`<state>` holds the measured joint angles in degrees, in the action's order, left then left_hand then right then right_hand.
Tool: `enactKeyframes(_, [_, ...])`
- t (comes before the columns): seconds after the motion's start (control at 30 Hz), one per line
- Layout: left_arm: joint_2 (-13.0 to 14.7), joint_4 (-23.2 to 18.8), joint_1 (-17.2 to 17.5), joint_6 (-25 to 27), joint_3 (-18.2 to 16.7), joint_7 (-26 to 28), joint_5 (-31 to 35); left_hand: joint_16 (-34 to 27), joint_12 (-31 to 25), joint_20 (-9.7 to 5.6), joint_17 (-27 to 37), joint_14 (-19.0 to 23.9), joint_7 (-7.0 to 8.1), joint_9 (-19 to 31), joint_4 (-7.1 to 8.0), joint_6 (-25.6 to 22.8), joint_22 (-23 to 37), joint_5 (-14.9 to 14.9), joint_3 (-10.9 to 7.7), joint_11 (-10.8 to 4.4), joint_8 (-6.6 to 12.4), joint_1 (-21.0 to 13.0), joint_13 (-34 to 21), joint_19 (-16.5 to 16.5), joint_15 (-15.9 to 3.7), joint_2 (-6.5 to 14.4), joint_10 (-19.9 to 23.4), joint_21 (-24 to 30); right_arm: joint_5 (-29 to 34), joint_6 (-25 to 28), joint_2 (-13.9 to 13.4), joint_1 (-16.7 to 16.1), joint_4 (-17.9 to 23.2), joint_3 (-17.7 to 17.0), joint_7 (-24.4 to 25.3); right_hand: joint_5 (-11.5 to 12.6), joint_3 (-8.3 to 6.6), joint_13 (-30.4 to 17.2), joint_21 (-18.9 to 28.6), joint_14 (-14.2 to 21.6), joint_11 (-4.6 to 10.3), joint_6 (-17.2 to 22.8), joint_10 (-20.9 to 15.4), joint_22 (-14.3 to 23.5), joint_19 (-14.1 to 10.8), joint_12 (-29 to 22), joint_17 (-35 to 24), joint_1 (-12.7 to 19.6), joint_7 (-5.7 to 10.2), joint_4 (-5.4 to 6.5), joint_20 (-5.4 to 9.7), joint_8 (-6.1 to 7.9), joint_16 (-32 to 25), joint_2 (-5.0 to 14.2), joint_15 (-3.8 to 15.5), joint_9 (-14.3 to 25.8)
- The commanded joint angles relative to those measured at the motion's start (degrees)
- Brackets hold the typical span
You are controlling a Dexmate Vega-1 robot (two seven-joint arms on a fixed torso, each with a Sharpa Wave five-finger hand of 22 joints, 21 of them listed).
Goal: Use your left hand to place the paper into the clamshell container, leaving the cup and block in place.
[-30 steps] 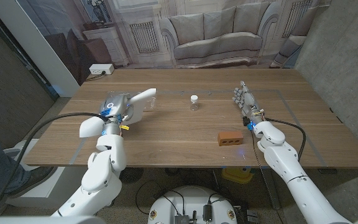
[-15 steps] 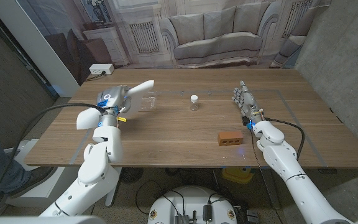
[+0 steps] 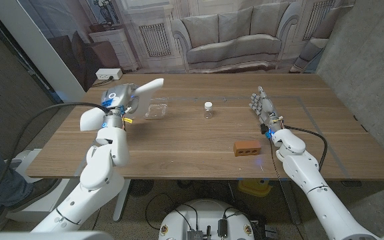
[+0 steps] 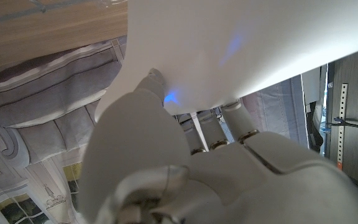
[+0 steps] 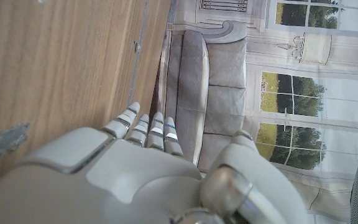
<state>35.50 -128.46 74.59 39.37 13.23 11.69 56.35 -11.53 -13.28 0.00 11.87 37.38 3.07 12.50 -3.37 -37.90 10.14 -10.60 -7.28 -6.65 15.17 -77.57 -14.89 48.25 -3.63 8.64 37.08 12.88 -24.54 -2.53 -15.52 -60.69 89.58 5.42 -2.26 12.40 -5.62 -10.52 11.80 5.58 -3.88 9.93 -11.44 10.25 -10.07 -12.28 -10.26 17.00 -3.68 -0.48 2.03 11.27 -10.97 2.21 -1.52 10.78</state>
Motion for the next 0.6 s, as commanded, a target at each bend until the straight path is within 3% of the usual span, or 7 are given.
enactKeyframes(0.03, [0.21, 1.95, -2.34, -1.25, -1.04, 0.17, -0.45, -0.08, 0.12, -0.16, 0.18, -0.05, 0.09, 0.19, 0.33, -0.46, 0.19, -0.02, -0.25, -0.20, -0.30, 0.45, -0.10, -0.23, -4.70, 0.08, 0.43, -0.23, -0.02, 0.21, -0.20, 0.04, 0.12, -0.07, -0.21, -0.15, -0.22, -0.22, -0.14, 0.42, 0.05, 0.42, 0.00, 0.28, -0.47, 0.06, -0.27, 0.32, 0.24, -0.34, 0.30, 0.05, 0.29, 0.27, -0.21, 0.20])
enactKeyframes(0.6, [-0.06, 6.36, -5.14, -3.66, -2.46, 2.39, -2.70, 0.21, 0.66, -0.04, 0.07, -0.94, 0.32, 0.13, 0.49, 0.07, 0.16, -0.02, -0.23, -0.41, -0.82, 0.90, 0.11, -1.85, -4.44, -0.30, -0.09, -0.89, 0.12, 0.36, 0.06, 0.57, -0.19, 0.20, -0.07, -0.15, -0.18, -0.22, -0.16, 0.45, 0.13, 0.44, -0.02, 0.29, -0.50, 0.05, -0.27, 0.33, 0.22, -0.42, 0.36, 0.05, 0.28, 0.34, -0.19, 0.20])
